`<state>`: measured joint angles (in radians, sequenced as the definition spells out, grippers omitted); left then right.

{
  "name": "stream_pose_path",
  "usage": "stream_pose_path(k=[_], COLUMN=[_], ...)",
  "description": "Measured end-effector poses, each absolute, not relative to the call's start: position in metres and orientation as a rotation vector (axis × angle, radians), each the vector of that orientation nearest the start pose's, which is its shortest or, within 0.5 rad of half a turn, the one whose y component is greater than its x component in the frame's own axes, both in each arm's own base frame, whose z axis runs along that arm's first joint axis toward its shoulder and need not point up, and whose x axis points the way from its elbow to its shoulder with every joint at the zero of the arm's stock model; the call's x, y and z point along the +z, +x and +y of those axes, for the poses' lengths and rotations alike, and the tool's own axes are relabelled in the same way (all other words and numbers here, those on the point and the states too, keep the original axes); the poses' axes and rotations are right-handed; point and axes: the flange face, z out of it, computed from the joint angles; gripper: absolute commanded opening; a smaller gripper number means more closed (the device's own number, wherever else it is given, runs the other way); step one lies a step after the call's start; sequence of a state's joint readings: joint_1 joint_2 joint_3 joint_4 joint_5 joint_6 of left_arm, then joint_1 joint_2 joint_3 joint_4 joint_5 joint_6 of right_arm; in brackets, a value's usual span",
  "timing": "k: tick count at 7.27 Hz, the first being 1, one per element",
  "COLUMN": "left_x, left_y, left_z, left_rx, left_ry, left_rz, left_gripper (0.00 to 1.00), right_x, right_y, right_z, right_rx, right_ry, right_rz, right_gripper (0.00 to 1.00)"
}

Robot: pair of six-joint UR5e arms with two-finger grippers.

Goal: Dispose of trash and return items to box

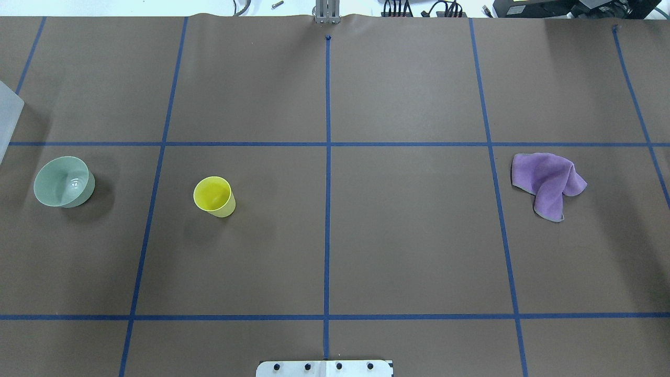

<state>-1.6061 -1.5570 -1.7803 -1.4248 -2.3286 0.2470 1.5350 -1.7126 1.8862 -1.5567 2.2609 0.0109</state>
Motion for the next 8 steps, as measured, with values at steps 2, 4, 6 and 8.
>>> stream_pose_path(k=[2,4,6,8], left_x=[0.577,0.566,0.549,0.533], left_y=[-0.082,-0.08,-0.077,-0.061], left_z=[-0.481,-0.486,-0.491,-0.501], left_rx=[0.22,0.223,0.252,0.245], left_ry=[0.157,0.176,0.273,0.4], left_rz=[0.746,0.755,0.795,0.816], left_gripper=[0.99,0.99,0.99,0.99], right_x=[0.564,0.555,0.558,0.555], right_y=[0.054,0.053,0.044,0.038], right_z=[-0.443,-0.454,-0.471,-0.473], right_rx=[-0.101,-0.131,-0.122,-0.13], right_ry=[0.192,0.282,0.286,0.293], right_rz=[-0.693,-0.664,-0.765,-0.848], right_gripper=[1.0,1.0,1.0,1.0])
